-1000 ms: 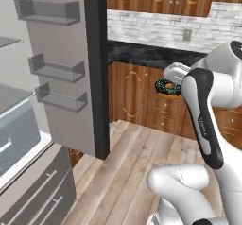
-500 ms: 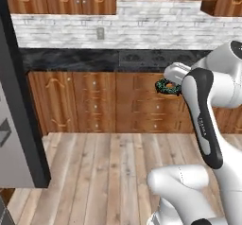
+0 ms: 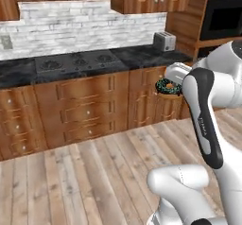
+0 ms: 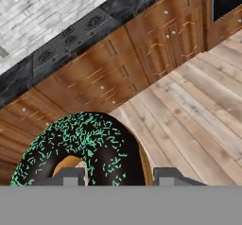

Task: Take the donut and cake from the fridge and place them on the empty tray on the dining counter.

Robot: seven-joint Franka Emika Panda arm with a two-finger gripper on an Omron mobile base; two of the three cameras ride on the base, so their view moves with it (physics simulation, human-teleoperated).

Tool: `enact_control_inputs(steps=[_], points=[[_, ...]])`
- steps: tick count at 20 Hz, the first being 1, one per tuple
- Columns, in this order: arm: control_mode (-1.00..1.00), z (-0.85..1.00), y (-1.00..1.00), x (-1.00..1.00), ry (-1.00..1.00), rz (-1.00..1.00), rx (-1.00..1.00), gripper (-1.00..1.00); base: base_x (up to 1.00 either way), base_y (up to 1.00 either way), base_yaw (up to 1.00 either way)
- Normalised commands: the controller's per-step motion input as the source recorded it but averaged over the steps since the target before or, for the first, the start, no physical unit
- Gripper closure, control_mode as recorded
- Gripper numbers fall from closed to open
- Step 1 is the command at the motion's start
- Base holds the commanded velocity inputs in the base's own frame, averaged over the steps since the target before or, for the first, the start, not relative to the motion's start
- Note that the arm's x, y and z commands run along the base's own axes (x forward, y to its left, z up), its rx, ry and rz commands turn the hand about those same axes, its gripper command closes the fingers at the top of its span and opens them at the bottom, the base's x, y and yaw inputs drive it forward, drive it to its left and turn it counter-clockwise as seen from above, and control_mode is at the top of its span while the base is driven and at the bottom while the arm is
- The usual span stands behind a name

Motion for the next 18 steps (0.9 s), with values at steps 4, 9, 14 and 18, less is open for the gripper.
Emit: enact_control_inputs(steps=[4,9,14,18], points=[[1.0,0.0,0.0,0.0,0.0,0.0,0.0,1.0,0.0,-0.61,-0.6],[1.0,0.0,0.0,0.0,0.0,0.0,0.0,1.0,0.0,-0.58,-0.59],[1.0,0.0,0.0,0.0,0.0,0.0,0.0,1.0,0.0,-0.56,-0.59],[1.0,0.0,0.0,0.0,0.0,0.0,0.0,1.0,0.0,-0.53,-0.58]])
